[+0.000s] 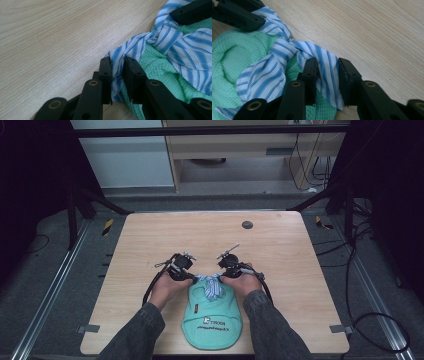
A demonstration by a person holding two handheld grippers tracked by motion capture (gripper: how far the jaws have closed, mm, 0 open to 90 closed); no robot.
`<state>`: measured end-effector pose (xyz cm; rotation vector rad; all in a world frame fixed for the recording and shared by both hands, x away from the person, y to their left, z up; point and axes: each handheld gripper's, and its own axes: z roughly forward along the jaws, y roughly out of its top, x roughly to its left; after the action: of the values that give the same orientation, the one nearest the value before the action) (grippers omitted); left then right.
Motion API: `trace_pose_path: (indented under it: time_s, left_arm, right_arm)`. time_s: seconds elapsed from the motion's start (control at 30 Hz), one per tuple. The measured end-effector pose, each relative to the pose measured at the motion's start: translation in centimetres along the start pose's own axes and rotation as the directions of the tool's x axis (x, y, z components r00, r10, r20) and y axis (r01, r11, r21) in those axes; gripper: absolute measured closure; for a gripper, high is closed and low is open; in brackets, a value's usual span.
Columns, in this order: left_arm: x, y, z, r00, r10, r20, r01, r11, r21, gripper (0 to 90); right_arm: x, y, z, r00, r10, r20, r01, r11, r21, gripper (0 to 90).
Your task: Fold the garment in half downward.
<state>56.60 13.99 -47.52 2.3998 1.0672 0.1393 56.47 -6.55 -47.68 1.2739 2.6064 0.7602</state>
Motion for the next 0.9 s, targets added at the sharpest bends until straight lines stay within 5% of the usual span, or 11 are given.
trace_pose_path:
  time_s: [0.23, 0.9]
  left_arm:
    - [0.08, -0.02, 0.04, 0.9997, 0.009, 0.022, -0.009, 1.0000, -0.001, 83.7]
    - [0.18, -0.07, -0.01, 0.9994, 0.024, 0.027, -0.023, 0.9997, -0.007, 85.8]
  right_arm:
    - [0.19, 0.07, -0.03, 0.9998, -0.007, -0.017, 0.007, 1.0000, 0.006, 78.8]
    - [0.45, 0.12, -0.17, 0.9990, -0.043, -0.008, 0.043, 0.9991, 0.003, 82.5]
